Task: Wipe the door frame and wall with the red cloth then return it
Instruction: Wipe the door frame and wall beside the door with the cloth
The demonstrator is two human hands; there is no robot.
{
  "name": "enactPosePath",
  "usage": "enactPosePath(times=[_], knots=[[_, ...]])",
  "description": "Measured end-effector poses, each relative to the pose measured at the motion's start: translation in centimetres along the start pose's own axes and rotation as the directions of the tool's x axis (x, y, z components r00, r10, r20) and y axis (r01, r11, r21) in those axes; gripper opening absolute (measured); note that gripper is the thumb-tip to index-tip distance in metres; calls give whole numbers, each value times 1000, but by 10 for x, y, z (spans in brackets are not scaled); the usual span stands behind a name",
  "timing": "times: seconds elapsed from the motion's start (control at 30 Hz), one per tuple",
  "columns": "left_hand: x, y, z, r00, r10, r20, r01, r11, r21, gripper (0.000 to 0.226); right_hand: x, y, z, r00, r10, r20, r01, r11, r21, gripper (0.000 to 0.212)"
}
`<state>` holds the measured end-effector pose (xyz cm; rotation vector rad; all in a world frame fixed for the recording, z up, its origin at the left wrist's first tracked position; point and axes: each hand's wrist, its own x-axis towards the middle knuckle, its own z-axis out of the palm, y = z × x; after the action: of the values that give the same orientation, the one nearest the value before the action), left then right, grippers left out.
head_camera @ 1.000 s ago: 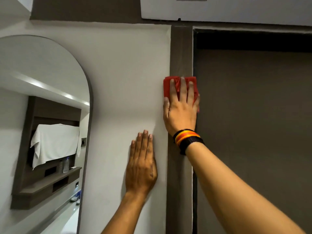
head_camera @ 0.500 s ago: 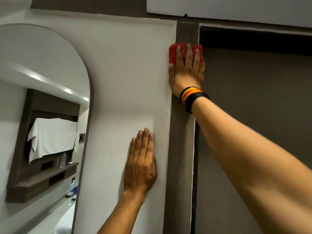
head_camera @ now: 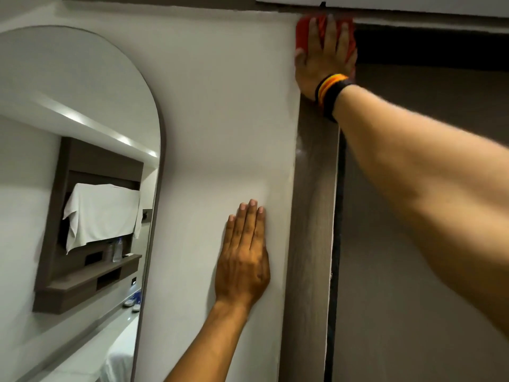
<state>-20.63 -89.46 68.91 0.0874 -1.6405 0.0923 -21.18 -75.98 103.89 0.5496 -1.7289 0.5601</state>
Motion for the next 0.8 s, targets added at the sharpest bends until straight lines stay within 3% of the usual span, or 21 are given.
enactPosePath(times=[0.1, 0.2, 0.4, 0.5, 0.57, 0.67, 0.8], knots=[[-2, -1, 2, 1000, 2, -1, -2, 1000, 14, 58, 2, 4, 0, 999, -33, 3, 33, 999, -4, 66], [-3, 1, 1, 1000, -10, 14, 9, 1000, 17, 62, -51, 13, 15, 998, -60, -30, 60, 998, 13, 63], [-3, 9, -25, 998, -41, 57, 49, 988, -149, 55, -264, 30, 64, 997, -38, -70, 43, 997, 60, 61], [-44, 21, -44, 994, -91, 60, 104, 957, -269, 46, -363, 35, 82, 999, 33, -13, -32, 995, 95, 64], [-84, 32, -57, 986, -94, 139, 133, 940, -313, 42, -423, 38, 92, 997, 59, 42, -64, 989, 137, 67], [-138, 46, -73, 919, -135, 370, 271, 899, -344, 32, -511, 45, 100, 983, 91, 162, -117, 980, 161, 77], [-201, 55, -76, 747, -232, 624, 499, 815, -294, 24, -606, 51, 96, 916, 113, 386, -178, 975, 136, 71]])
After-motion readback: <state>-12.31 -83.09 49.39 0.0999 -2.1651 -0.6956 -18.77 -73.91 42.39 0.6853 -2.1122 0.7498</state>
